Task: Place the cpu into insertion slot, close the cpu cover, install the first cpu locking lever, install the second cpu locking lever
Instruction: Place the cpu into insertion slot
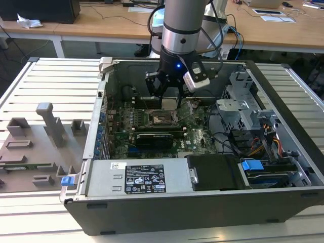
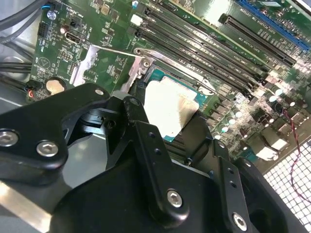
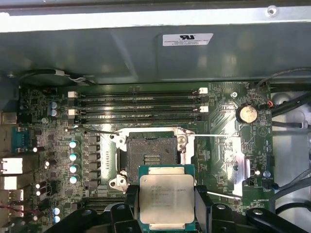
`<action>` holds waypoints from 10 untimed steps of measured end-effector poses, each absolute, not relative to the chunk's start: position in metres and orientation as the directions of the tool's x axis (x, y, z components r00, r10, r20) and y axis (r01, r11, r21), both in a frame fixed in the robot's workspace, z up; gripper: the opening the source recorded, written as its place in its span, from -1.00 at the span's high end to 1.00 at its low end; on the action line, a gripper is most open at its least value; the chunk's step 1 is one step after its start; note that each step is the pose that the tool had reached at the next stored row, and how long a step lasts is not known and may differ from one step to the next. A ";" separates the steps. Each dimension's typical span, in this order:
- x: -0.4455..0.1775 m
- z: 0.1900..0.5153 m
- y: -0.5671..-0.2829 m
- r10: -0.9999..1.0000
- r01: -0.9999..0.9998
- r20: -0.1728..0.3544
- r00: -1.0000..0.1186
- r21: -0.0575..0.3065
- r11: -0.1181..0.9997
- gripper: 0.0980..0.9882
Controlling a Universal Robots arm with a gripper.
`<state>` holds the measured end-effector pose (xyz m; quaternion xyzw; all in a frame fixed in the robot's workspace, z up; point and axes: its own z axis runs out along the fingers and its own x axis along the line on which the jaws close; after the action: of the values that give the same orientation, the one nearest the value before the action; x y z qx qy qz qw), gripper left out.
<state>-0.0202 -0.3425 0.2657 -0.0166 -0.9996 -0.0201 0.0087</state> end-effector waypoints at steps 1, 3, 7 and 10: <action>-0.020 0.266 -0.342 0.045 0.045 0.018 -0.999 0.039 0.998 0.00; -0.020 0.266 -0.343 0.069 0.070 0.018 -0.997 0.036 0.997 0.00; -0.020 0.265 -0.342 0.149 0.150 0.018 -0.989 0.036 0.988 0.00; -0.020 0.265 -0.342 0.201 0.202 0.018 -0.979 0.035 0.979 0.00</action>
<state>-0.0202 -0.3425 0.2654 -0.1014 -0.9946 -0.0184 0.0071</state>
